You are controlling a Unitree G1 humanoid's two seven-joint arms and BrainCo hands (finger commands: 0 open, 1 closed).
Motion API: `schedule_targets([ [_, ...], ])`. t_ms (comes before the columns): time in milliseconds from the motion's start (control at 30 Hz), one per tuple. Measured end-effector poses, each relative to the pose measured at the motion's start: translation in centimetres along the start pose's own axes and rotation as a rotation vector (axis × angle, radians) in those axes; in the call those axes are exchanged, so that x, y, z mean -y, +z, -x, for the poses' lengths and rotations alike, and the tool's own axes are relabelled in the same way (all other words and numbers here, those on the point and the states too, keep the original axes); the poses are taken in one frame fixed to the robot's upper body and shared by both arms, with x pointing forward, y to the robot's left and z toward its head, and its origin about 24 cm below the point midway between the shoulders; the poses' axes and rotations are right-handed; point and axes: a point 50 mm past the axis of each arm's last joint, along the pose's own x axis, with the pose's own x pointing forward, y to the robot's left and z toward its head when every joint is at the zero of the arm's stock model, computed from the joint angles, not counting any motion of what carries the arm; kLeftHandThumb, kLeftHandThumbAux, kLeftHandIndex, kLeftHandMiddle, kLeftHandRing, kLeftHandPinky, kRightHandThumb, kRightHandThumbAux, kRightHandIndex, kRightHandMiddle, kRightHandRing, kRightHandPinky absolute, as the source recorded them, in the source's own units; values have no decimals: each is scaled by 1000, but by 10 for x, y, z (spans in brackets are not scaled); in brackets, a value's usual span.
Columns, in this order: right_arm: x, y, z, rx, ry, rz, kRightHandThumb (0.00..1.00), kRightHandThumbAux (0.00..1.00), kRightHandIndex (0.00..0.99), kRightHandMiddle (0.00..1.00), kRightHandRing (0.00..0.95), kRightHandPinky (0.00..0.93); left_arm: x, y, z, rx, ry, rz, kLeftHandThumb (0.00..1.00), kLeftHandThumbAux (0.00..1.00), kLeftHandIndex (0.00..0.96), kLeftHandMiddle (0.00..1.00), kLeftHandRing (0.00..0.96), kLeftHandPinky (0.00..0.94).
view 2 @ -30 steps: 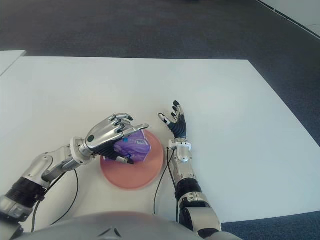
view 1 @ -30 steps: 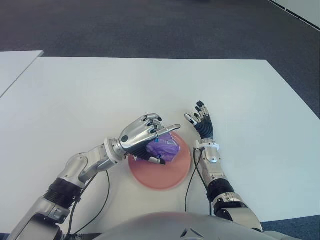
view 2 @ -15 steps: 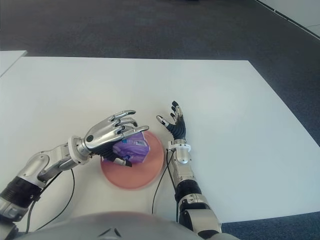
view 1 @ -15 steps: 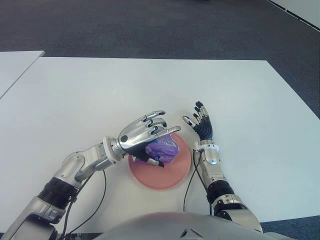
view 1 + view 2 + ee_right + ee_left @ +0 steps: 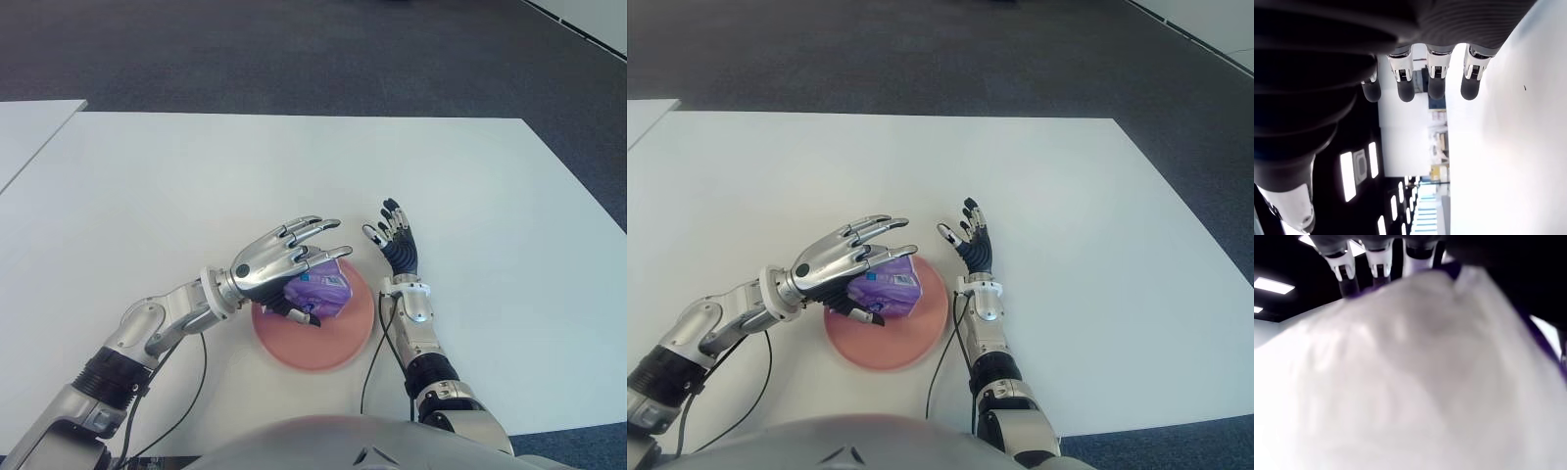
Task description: Put the tissue paper into the plate.
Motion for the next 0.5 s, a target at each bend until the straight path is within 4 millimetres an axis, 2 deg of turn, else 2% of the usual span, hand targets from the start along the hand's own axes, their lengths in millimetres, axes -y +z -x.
schedule_targets([
  [267, 0, 0, 0, -6, -3, -18, 42, 627, 25, 0, 0, 0, -1, -1, 1, -9, 17, -10, 65, 320, 0, 0, 0, 0],
  [500, -1, -1, -1, -13, 2, 8, 14, 617, 4, 0, 0, 0, -21, -10, -2, -47, 124, 36, 84, 337, 0, 0, 0, 0],
])
